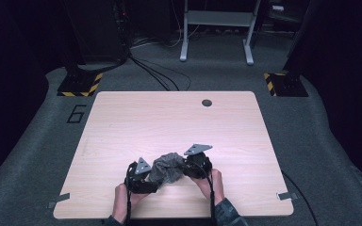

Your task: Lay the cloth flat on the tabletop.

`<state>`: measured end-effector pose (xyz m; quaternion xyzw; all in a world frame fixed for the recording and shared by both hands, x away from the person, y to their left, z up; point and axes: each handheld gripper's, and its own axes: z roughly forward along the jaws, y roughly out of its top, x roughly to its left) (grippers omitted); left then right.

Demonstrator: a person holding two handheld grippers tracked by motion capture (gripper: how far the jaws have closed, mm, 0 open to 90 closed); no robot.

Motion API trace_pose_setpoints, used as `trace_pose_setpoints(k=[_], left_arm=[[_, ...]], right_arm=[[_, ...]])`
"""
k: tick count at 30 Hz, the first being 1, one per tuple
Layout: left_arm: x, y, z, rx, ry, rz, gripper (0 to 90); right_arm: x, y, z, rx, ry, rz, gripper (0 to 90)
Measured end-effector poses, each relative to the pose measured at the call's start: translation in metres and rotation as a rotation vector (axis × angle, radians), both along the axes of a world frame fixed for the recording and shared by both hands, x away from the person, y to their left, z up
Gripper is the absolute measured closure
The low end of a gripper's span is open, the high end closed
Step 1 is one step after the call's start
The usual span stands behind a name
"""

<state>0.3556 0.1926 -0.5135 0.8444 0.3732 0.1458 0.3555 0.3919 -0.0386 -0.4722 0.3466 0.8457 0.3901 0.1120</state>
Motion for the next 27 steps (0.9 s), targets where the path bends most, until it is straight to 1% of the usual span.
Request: trace_pose_setpoints(k=[1,2,3,4,5,6,7,8,9,10,12,13,14,16,17,18,19,20,21,22,23,24,25,26,27], left_arm=[[0.0,-0.002,-0.003,0.001,-0.008,0.001,45.8],[0.0,-0.004,-0.005,0.016,-0.012,-0.001,52.2],[0.001,-0.004,-0.005,0.015,-0.019,-0.006,56.6],[0.002,-0.004,-0.005,0.014,-0.018,-0.004,72.6],[0.004,-0.003,-0.005,0.01,-0.017,-0.004,72.6],[0.006,-0.003,-0.005,0.0,-0.019,-0.006,77.8],[0.008,-0.002,-0.005,0.005,-0.012,-0.006,81.8],[0.01,-0.002,-0.005,0.0,-0.009,-0.012,83.8],[0.011,-0.001,-0.005,0.0,-0.01,-0.008,85.0],[0.013,-0.001,-0.005,-0.009,-0.009,-0.001,85.7],[0.016,0.0,-0.005,-0.02,0.003,-0.002,86.4],[0.017,-0.002,-0.005,-0.027,0.006,0.006,86.5],[0.017,-0.002,-0.005,-0.022,0.001,0.007,86.7],[0.018,-0.002,-0.006,-0.044,-0.001,0.018,86.8],[0.018,-0.002,-0.006,-0.059,0.004,0.023,86.9],[0.018,-0.002,-0.006,-0.064,-0.001,0.027,86.9],[0.019,-0.003,-0.004,-0.057,0.001,0.02,86.9],[0.019,-0.003,-0.003,-0.047,-0.002,0.015,86.9],[0.019,-0.003,-0.002,-0.055,-0.009,0.024,86.9],[0.018,-0.003,-0.002,-0.069,-0.013,0.022,86.9],[0.017,-0.003,-0.003,-0.087,-0.015,0.033,86.9],[0.017,-0.003,-0.003,-0.092,-0.012,0.033,86.9],[0.018,-0.003,-0.003,-0.097,-0.004,0.03,86.9],[0.018,-0.004,-0.004,-0.094,-0.004,0.029,86.9],[0.018,-0.004,-0.004,-0.091,-0.009,0.027,86.8]], right_arm=[[0.001,-0.001,-0.001,-0.007,-0.008,0.004,74.6],[0.001,-0.001,-0.002,-0.01,-0.003,-0.002,75.3],[0.002,-0.003,-0.003,-0.01,-0.008,-0.004,76.0],[0.003,-0.004,-0.003,-0.012,-0.009,-0.011,76.5],[0.006,-0.007,-0.004,-0.007,-0.007,-0.019,77.2],[0.008,-0.01,-0.004,0.0,-0.005,-0.028,77.8],[0.013,-0.013,-0.004,-0.006,-0.006,-0.029,78.3],[0.017,-0.015,-0.003,-0.014,-0.001,-0.039,78.7],[0.021,-0.017,-0.003,-0.019,-0.007,-0.042,78.8],[0.024,-0.02,-0.002,-0.018,-0.003,-0.053,78.7],[0.03,-0.024,-0.003,-0.012,-0.002,-0.065,78.6],[0.032,-0.025,-0.003,-0.019,0.009,-0.072,78.1],[0.033,-0.026,-0.003,-0.022,0.011,-0.073,77.1],[0.032,-0.029,-0.004,-0.015,-0.005,-0.081,71.9],[0.026,-0.033,-0.003,-0.006,-0.001,-0.114,65.8],[0.026,-0.033,-0.003,-0.006,-0.001,-0.114,65.8],[0.023,-0.036,-0.001,-0.007,-0.009,-0.108,59.8],[0.019,-0.037,0.002,-0.007,-0.011,-0.128,56.0],[0.014,-0.039,0.006,-0.009,-0.03,-0.13,56.0],[0.007,-0.04,0.009,0.004,-0.045,-0.13,54.3],[0.0,-0.04,0.011,0.018,-0.049,-0.13,52.8],[-0.012,-0.036,0.011,0.021,-0.046,-0.108,52.1],[-0.012,-0.036,0.011,0.021,-0.046,-0.108,52.1],[-0.018,-0.03,0.009,0.018,-0.034,-0.082,50.0],[-0.022,-0.023,0.006,-0.002,-0.03,-0.054,48.5]])
